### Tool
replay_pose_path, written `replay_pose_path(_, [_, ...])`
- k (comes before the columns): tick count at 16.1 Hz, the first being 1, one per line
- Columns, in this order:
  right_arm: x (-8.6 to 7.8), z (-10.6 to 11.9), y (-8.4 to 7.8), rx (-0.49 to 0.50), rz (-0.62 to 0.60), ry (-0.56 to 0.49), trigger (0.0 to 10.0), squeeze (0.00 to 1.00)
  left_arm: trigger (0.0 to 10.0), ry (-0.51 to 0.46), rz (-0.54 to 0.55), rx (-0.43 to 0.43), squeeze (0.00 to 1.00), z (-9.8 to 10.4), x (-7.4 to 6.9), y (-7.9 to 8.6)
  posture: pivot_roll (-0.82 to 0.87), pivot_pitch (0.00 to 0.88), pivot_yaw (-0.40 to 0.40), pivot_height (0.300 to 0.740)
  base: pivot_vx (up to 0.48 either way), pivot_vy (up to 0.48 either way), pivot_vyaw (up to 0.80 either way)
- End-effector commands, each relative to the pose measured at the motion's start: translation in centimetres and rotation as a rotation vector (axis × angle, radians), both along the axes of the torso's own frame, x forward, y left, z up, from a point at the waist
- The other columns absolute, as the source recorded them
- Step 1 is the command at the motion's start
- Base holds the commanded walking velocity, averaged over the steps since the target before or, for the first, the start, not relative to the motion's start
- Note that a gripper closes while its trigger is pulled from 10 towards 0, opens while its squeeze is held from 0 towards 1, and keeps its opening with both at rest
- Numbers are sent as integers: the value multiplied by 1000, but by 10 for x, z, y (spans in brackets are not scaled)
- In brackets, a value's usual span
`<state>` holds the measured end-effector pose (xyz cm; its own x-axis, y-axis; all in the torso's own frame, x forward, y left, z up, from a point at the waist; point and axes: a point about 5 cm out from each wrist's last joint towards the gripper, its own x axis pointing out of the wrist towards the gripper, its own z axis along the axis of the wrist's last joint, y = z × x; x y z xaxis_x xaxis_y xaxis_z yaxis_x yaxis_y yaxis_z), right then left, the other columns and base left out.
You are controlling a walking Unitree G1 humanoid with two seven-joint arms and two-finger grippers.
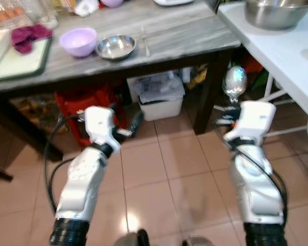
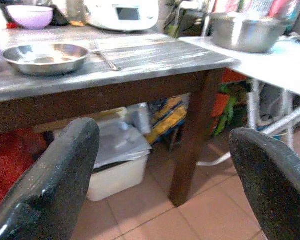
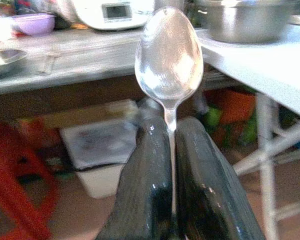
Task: Setting the table
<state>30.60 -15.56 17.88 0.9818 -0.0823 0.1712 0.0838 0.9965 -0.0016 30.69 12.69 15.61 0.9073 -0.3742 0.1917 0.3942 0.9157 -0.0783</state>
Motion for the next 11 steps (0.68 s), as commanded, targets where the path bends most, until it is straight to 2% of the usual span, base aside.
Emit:
replay_pose_path(1, [-1, 3, -5, -3, -20, -13, 10000, 0, 10000, -10, -22, -6, 0, 3, -2, -4, -156, 195, 82, 740, 480, 0, 519])
replay_pose_path(4, [-2, 2, -5, 0, -23, -12, 10000, 0, 10000, -7, -30, -8, 0, 2, -2, -6, -156, 195, 82, 740, 480, 0, 452])
replay_pose_path(9, [-2, 3, -5, 1, -22, -12, 10000, 0, 10000, -7, -32, -7, 0, 3, -2, -6, -160, 203, 83, 740, 480, 0, 0])
replay_pose_path(11, [-1, 3, -5, -3, -23, -13, 10000, 0, 10000, -6, -35, -7, 0, 3, -2, -7, -159, 201, 83, 740, 480, 0, 584])
